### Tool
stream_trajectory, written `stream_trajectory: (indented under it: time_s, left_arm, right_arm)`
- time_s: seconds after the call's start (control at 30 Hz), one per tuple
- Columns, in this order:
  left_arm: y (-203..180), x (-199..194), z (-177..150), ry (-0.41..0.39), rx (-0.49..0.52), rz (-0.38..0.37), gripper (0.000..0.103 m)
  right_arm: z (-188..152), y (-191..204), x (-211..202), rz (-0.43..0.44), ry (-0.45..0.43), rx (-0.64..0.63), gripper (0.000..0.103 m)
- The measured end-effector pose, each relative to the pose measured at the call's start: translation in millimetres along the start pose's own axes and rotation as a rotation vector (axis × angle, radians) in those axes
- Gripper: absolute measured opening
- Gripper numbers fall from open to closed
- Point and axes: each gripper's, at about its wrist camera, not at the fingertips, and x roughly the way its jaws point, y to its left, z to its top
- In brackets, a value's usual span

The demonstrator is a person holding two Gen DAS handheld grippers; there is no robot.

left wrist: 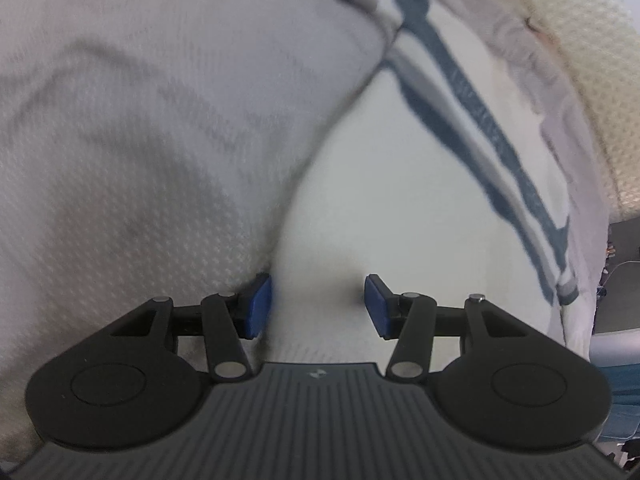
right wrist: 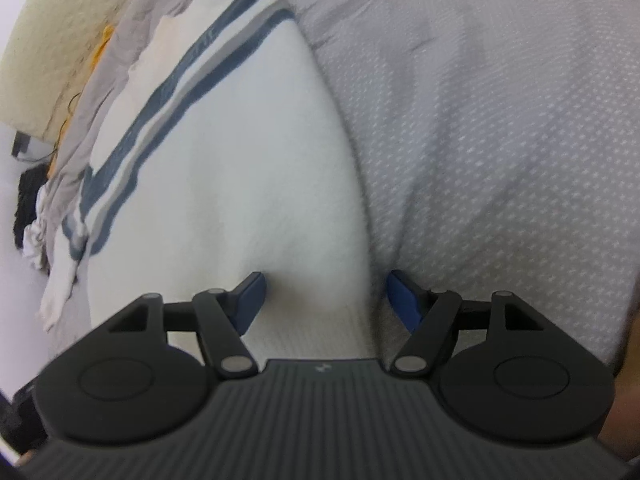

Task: Fold large clothes

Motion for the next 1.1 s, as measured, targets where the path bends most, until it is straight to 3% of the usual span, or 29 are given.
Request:
stream_trajectory:
  time_s: [0.03,0.13,0.2,0.27,0.43,0.53,0.7,0.77,0.83,0.93,1.1]
  left_arm:
    - [1,4,0,0.003,-0.009,0.000,0.056]
    - [1,6,-1,0.012,-0.020,-0.021,0.058]
    - [3,5,-4,0.012,-0.030,-0.062,0.059]
    - [4,0,-7,0.003,-0.030,-0.133,0.059]
    - [-3,-12,-17,-0.041,0.010,-0.290,0.059]
    - [-5,-10,-24,-0.001,0.009,-0.331,0.059]
    - [-12,7,-44,0.142,0.023,-0.218,0.058]
    - [-17,9,-53,0.169,0.047,-0.181,0.049]
    - [-20,8,-58,0.167,0.089,-0.144,0.026]
    - [-19,-7,-56,0.124,0.095,-0.153,0.019]
    - [-18,-51,-48,0.064,0.116,-0.191,0.015]
  right_arm:
    - [-1,0,0,0.026,0.009,0.005,0.066]
    - [-4,1,-2,0.099,0.028,0.015,0.042]
    - [-3,3,-8,0.136,0.015,0.003,0.018]
    - [-1,3,-16,0.178,-0.007,0.001,0.012]
    - [11,6,-42,0.263,-0.118,-0.007,0.009]
    - [18,1,-48,0.272,-0.159,0.024,0.009]
    - [23,-7,-41,0.220,-0.152,0.057,0.009]
    - [23,-12,-42,0.200,-0.144,0.051,0.009]
    - [24,-11,-40,0.175,-0.127,0.042,0.009]
    - [25,-8,-44,0.151,-0.105,0.005,0.009]
    - [24,8,-68,0.121,-0.093,-0.119,0.008]
